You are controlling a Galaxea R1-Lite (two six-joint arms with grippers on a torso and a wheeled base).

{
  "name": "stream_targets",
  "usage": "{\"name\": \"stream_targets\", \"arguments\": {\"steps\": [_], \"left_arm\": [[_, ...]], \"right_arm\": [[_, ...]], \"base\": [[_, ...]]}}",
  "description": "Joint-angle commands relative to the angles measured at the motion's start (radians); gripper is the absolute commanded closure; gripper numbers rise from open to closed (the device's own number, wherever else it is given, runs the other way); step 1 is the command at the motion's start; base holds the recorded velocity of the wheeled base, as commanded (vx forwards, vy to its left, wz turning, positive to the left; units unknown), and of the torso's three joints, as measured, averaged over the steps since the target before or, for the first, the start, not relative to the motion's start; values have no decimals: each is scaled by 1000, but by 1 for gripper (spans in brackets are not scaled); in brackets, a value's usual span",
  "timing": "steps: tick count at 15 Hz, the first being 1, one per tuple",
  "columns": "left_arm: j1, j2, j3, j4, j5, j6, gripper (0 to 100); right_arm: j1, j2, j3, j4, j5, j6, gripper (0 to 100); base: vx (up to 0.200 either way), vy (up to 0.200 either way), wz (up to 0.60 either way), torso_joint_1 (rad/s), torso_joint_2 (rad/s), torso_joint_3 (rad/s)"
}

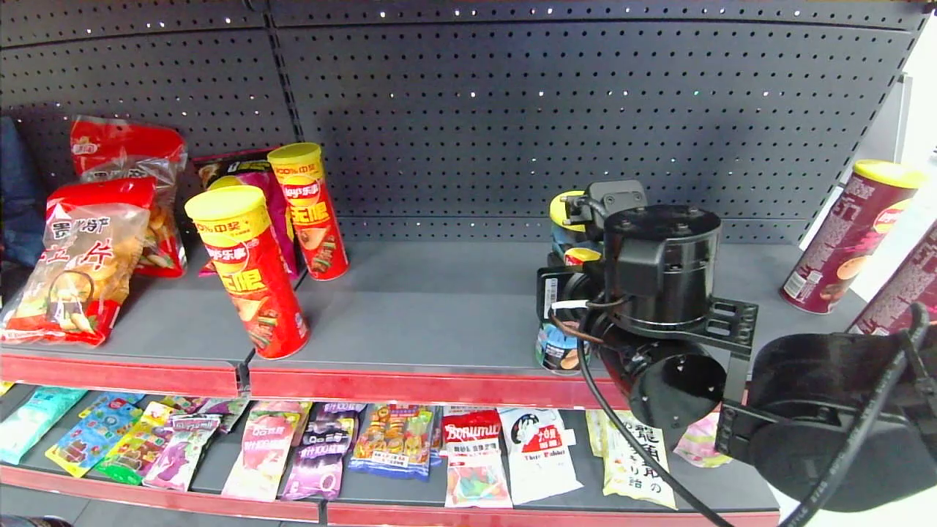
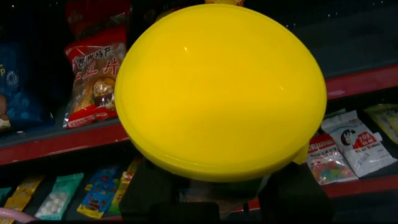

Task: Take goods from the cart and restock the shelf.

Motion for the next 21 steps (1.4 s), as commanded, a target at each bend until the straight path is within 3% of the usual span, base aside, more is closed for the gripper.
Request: {"name": "stream_targets", "arguments": {"steps": [1,9,10,16,21], "left_arm": [[0,0,1,0,-1,0,100],[0,0,1,0,-2,-1,100],[0,0,1,0,-2,-1,100],[0,0,4,0,-2,-1,100],[0,-6,12,-1,-4,-1,100]], "right_arm": [[-1,5,-1,0,0,0,100],[-1,8,1,2,-1,0,100],[-1,11,1,2,-3,2,0],[1,-1,2,2,-3,2,0],[33,-125,110,2,-5,8,0]], "base": [[0,0,0,0,0,0],[0,0,0,0,0,0],[0,0,0,0,0,0],[0,0,0,0,0,0],[0,0,0,0,0,0]]}}
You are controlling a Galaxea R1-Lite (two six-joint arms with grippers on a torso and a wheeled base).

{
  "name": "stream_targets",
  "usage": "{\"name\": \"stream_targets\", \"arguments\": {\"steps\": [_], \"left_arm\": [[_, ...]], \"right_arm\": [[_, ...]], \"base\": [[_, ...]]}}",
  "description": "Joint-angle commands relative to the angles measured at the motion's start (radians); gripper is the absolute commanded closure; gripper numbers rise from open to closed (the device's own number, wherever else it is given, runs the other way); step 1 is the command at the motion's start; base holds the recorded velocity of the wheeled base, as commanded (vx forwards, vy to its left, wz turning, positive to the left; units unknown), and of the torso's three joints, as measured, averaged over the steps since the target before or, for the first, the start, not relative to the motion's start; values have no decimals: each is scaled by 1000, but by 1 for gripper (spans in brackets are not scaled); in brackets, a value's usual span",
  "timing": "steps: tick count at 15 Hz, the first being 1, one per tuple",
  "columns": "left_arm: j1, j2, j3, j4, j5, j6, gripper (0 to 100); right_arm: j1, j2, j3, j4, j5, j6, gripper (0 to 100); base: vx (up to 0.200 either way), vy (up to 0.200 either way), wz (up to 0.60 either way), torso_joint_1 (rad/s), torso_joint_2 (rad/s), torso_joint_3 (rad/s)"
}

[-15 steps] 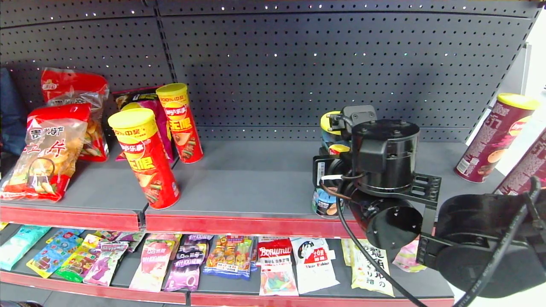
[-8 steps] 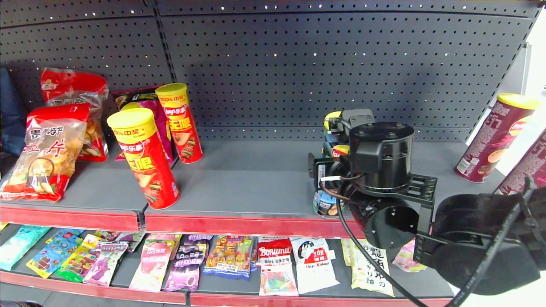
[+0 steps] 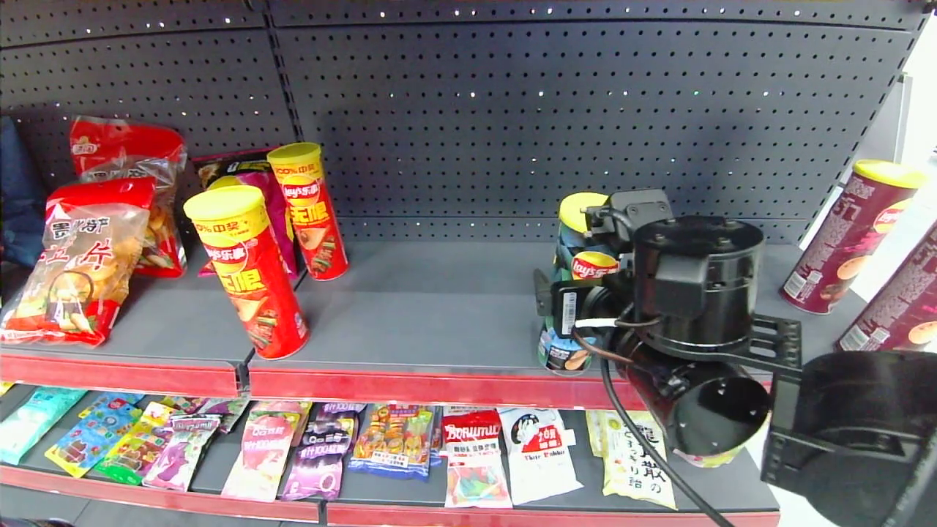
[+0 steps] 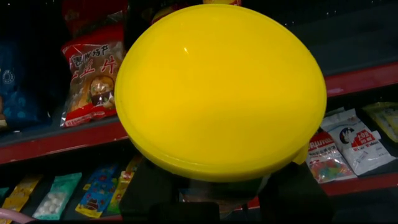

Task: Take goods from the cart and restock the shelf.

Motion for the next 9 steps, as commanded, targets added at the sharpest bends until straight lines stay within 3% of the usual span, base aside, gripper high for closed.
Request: {"name": "stream_targets", "arguments": {"steps": [1,3,6,9], "left_arm": [[0,-2,2,-1,0,0,100],[0,0,1,-1,-2,0,100],[0,0,1,-1,-3,1,100],[0,0,1,-1,-3,1,100]], "right_arm": [[7,-63,33,-2,0,-1,0],[21,-121,87,0,1,15,0],[113,-204,191,0,1,56,0],[182,-244,207,0,5,79,0]], "base": [[0,0,0,0,0,0],[0,0,0,0,0,0],[0,0,0,0,0,0],[0,0,0,0,0,0]]}}
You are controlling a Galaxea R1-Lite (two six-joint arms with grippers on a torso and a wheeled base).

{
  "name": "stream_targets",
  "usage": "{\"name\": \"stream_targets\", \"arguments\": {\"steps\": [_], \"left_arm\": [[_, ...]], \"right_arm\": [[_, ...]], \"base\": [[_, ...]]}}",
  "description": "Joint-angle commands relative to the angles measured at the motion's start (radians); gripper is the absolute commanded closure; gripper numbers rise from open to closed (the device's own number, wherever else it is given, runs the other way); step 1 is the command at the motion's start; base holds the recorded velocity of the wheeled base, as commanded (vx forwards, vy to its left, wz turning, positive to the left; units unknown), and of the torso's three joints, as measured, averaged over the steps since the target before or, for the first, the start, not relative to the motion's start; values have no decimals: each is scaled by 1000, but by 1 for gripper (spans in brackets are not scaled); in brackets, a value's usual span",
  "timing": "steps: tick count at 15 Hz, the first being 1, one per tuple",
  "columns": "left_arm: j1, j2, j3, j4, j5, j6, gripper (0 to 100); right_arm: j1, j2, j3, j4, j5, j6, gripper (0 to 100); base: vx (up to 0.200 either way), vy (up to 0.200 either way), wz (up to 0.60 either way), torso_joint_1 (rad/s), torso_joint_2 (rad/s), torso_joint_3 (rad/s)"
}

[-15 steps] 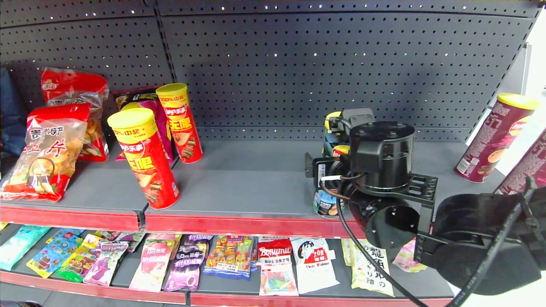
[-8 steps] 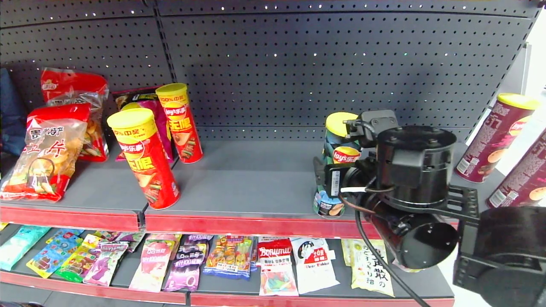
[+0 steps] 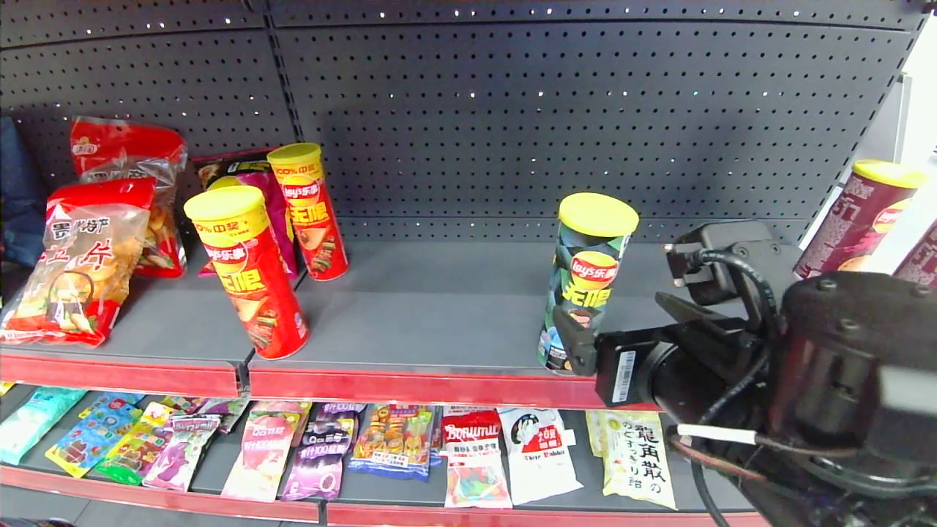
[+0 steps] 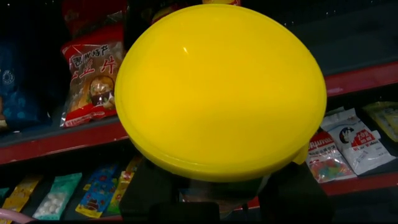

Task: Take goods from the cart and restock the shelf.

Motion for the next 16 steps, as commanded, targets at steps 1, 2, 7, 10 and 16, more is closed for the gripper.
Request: {"name": "stream_targets", "arguments": {"steps": [1,2,7,10,16], "left_arm": [[0,0,-1,0,0,0,100],[0,-2,-1,-2,0,0,100],[0,3,-3,-2,-2,0,100],[0,29,-29,-3,-2,2,100],[-1,138,-126,-2,-51,2,100]], "right_arm": [[37,-53,17,0,2,7,0],[31,-76,28,-2,7,7,0],[-107,-288,81,-2,317,-85,0],[-515,-449,163,14,786,-323,0],[-790,-941,273,526,840,-250,0]], "base": [[0,0,0,0,0,0],[0,0,0,0,0,0],[0,0,0,0,0,0],[0,0,0,0,0,0],[0,0,0,0,0,0]]}}
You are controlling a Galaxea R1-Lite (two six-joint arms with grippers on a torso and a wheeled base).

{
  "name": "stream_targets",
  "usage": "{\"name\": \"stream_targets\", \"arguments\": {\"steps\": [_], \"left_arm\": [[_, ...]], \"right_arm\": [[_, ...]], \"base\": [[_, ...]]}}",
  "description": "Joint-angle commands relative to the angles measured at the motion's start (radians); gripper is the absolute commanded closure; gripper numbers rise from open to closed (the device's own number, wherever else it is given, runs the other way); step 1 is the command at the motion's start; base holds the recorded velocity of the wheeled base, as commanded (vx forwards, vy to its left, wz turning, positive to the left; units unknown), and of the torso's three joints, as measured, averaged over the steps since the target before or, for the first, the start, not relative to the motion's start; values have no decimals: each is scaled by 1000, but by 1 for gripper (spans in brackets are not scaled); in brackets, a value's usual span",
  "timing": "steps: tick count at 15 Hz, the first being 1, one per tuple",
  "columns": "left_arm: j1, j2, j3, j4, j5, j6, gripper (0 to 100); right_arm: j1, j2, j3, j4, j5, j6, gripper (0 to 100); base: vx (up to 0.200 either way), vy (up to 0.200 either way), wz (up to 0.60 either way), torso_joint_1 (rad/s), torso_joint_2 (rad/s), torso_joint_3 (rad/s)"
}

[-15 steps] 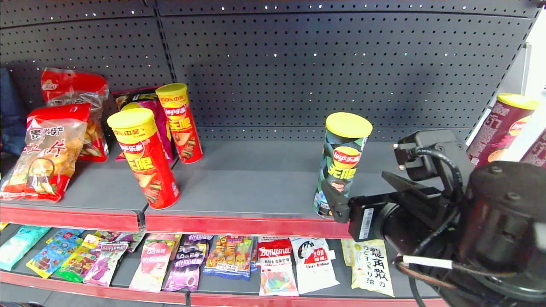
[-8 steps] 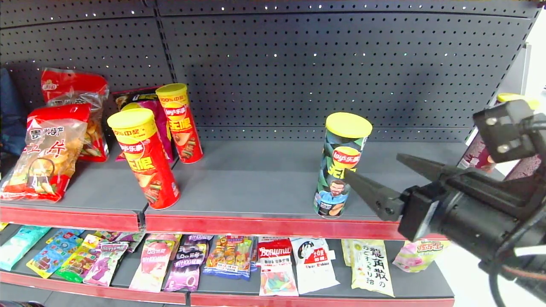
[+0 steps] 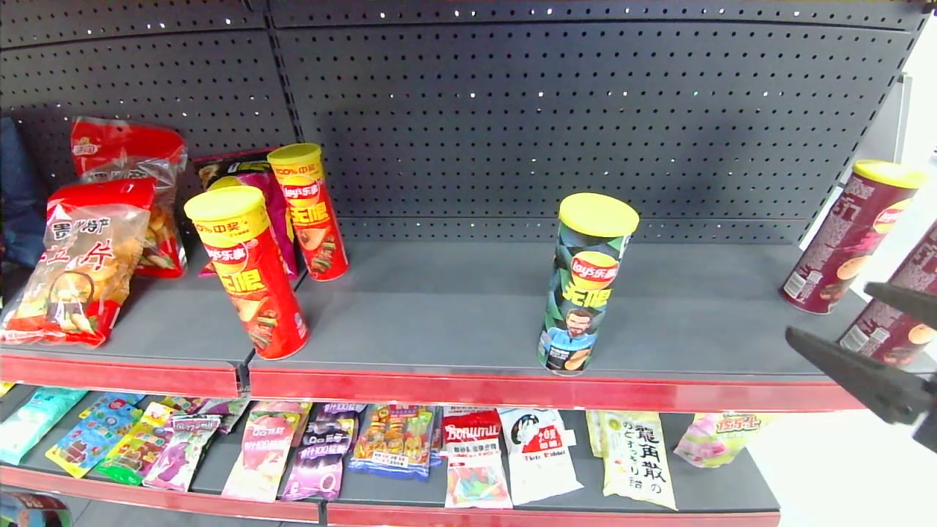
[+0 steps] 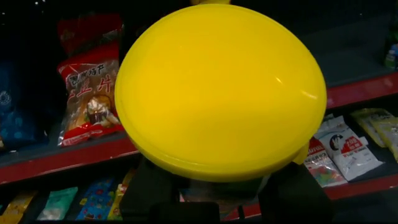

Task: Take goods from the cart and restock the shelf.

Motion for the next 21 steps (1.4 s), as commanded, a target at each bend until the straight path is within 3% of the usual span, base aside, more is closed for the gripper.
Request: {"name": "stream_targets", "arguments": {"steps": [1,4,8,13,21], "left_arm": [[0,51,-26,2,-46,0,100],[0,64,-18,5,-152,-8,100],[0,54,3,5,-155,-38,100],[-5,56,5,4,-156,-42,100],[-5,50,9,5,-156,-42,100]], "right_arm": [[-148,-389,70,323,11,33,0],[-175,-616,166,463,-21,22,0],[-178,-753,246,504,-82,-62,0],[-178,-805,252,587,-216,-65,0],[-177,-803,301,584,-231,-65,0]], "base": [[0,0,0,0,0,0],[0,0,0,0,0,0],[0,0,0,0,0,0],[0,0,0,0,0,0],[0,0,-75,0,0,1]]}}
